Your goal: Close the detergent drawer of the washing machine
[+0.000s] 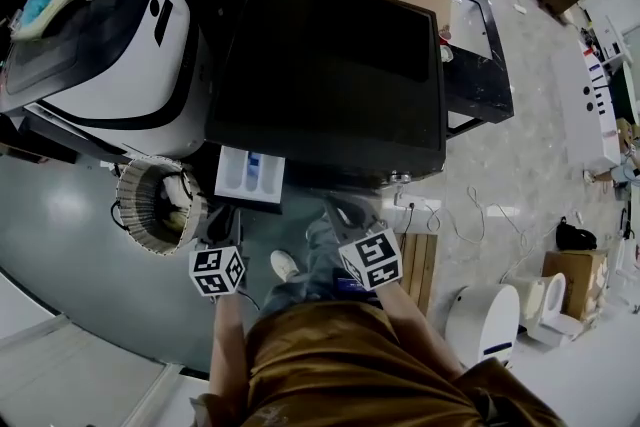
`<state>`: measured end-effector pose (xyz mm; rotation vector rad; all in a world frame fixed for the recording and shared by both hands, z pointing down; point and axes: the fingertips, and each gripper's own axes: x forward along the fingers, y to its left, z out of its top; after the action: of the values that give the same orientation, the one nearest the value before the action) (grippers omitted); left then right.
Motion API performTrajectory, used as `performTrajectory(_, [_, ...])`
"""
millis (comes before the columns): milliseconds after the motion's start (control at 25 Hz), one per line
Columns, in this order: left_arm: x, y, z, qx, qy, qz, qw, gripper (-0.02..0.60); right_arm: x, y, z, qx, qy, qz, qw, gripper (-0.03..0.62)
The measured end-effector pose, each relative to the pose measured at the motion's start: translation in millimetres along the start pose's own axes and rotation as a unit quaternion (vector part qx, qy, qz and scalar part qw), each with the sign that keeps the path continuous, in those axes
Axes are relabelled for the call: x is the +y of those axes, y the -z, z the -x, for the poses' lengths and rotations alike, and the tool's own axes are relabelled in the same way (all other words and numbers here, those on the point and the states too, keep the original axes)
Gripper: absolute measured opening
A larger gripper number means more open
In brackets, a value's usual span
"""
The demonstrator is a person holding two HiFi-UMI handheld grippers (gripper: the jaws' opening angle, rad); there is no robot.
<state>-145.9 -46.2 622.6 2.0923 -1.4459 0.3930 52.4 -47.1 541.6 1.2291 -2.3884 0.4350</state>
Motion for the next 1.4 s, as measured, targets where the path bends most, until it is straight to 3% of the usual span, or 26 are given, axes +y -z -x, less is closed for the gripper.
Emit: performTrajectory(1400, [2, -25, -35, 0.004, 0.008, -0.007, 0.9999, 0.089, -29, -3, -12, 0.005, 0.016, -0.015, 1.000, 0.012])
